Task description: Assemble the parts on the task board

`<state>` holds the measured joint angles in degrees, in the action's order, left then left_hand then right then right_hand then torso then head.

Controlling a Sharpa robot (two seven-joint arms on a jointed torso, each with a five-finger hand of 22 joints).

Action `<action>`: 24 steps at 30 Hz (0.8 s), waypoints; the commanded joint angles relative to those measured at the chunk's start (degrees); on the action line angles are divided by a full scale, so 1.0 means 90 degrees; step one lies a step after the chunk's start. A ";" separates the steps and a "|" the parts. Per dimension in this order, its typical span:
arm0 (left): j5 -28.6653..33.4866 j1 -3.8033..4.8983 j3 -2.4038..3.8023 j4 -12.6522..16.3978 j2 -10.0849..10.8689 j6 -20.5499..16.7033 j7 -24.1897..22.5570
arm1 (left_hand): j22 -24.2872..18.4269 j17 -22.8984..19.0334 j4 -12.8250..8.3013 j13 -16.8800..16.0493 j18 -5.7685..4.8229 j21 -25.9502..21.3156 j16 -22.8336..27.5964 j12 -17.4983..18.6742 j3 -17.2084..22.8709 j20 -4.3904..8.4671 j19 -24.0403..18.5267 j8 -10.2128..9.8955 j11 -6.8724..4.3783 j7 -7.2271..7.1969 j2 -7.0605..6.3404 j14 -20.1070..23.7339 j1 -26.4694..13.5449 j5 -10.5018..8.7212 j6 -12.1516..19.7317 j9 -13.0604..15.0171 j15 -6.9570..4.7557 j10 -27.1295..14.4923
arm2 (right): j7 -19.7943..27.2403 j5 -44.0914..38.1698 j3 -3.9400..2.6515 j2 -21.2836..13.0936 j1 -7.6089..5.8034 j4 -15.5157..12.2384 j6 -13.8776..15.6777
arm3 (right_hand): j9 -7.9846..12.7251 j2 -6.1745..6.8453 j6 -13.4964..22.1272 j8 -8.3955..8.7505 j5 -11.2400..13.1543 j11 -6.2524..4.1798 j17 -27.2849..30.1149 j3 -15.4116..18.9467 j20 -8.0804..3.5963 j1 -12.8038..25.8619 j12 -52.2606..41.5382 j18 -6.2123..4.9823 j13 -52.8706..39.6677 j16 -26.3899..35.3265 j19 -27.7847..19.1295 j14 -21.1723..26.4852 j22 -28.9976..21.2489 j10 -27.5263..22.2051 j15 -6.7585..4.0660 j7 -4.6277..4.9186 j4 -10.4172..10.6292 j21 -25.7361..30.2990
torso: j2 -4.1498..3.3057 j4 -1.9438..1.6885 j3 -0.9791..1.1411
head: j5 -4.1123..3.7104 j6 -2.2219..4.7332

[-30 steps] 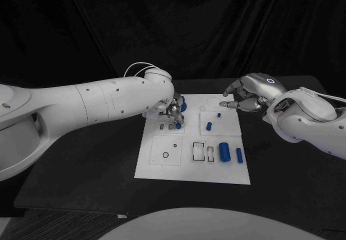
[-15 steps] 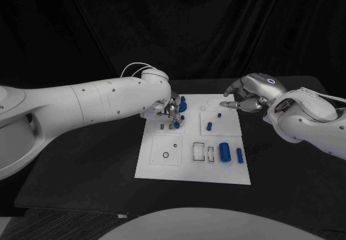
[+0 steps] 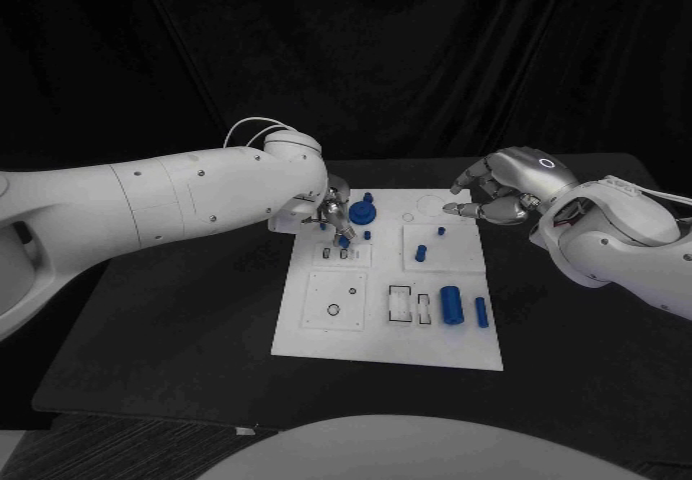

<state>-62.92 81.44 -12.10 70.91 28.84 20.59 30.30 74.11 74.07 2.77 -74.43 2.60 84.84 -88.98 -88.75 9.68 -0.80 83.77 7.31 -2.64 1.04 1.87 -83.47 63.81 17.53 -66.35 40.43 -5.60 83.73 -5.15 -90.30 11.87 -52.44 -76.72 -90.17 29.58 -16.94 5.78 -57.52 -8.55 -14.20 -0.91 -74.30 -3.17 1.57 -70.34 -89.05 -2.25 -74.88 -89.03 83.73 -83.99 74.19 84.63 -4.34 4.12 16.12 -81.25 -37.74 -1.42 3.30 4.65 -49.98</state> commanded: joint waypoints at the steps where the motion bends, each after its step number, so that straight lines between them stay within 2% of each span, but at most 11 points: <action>1: 0.0564 0.0023 0.0003 0.0048 0.0092 -0.0014 0.0300 | 0.1081 0.1770 -0.0153 -0.1729 -0.0065 -0.0070 -0.0113 -0.0139 0.0781 0.0041 0.0157 -0.0014 -0.0074 -0.0020 -0.0080 -0.0726 0.0066 0.0212 -0.0125 0.0246 -0.0054 0.0696 | -0.0121 -0.0041 -0.0005 -0.0006 0.0019 0.0000 0.0021 | -0.0047 -0.0150 -0.0013 -0.0038 -0.0113 0.0043 -0.1744 -0.0184 0.0074 -0.0043 -0.0106 0.0014 -0.1680 -0.0107 0.0259 -0.0668 0.1446 0.0597 0.0028 0.0026 0.0007 -0.0051 | 0.0005 -0.0001 0.0006 | -0.0013 -0.0002; 12: 0.0803 0.0031 0.0002 0.0171 0.0355 -0.0027 0.0610 | 0.1075 0.1770 -0.0106 -0.1729 -0.0062 -0.0084 -0.0113 -0.0139 0.0839 0.0034 0.0151 -0.0039 -0.0061 -0.0003 -0.0076 -0.0726 -0.0051 0.0210 -0.0112 0.0245 -0.0045 0.0696 | -0.0141 -0.0041 -0.0005 0.0017 0.0040 0.0023 -0.0027 | -0.0045 -0.0159 -0.0009 -0.0033 -0.0118 0.0044 -0.1744 -0.0191 0.0076 -0.0061 -0.0106 0.0013 -0.1680 -0.0107 0.0257 -0.0668 0.1444 0.0597 0.0029 0.0028 0.0003 -0.0046 | 0.0037 -0.0005 0.0028 | 0.0061 -0.0002; 19: 0.0820 0.0031 0.0002 0.0149 0.0386 -0.0047 0.0678 | 0.1084 0.1770 -0.0088 -0.1729 -0.0065 -0.0077 -0.0113 -0.0139 0.0865 0.0033 0.0158 -0.0042 -0.0061 -0.0003 -0.0056 -0.0726 -0.0083 0.0204 -0.0119 0.0246 -0.0045 0.0696 | -0.0152 -0.0041 -0.0005 0.0038 0.0050 0.0039 -0.0061 | -0.0043 -0.0167 -0.0007 -0.0029 -0.0121 0.0044 -0.1738 -0.0198 0.0077 -0.0080 -0.0106 0.0011 -0.1680 -0.0104 0.0253 -0.0666 0.1442 0.0597 0.0030 0.0028 -0.0001 -0.0038 | 0.0041 -0.0011 0.0025 | 0.0082 -0.0002; 24: 0.0823 0.0029 0.0001 0.0099 0.0343 -0.0083 0.0644 | 0.1084 0.1770 -0.0086 -0.1729 -0.0065 -0.0078 -0.0113 -0.0139 0.0869 0.0033 0.0158 -0.0043 -0.0061 -0.0003 -0.0053 -0.0726 -0.0088 0.0204 -0.0119 0.0246 -0.0045 0.0696 | -0.0163 -0.0041 -0.0005 0.0040 0.0052 0.0039 -0.0071 | -0.0042 -0.0172 -0.0006 -0.0028 -0.0126 0.0044 -0.1730 -0.0202 0.0078 -0.0093 -0.0106 0.0010 -0.1680 -0.0101 0.0251 -0.0665 0.1441 0.0597 0.0030 0.0028 -0.0004 -0.0036 | 0.0033 -0.0009 0.0034 | 0.0080 -0.0002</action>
<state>-56.29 81.57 -12.14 71.81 32.17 20.31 35.91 74.11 74.07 3.24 -74.43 2.59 84.84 -88.98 -88.75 11.74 -0.80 83.77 7.31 -2.63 1.35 1.21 -83.47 63.11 17.53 -66.66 40.43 -5.60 83.74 -5.35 -90.31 11.87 -52.10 -76.39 -89.82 29.25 -16.94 5.03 -57.52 -8.54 -14.20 -0.91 -74.30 -3.17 2.15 -71.09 -89.05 -2.24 -74.88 -89.03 84.33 -83.99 74.19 84.63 -4.34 4.12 16.12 -81.25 -37.40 -1.52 3.55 5.37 -50.01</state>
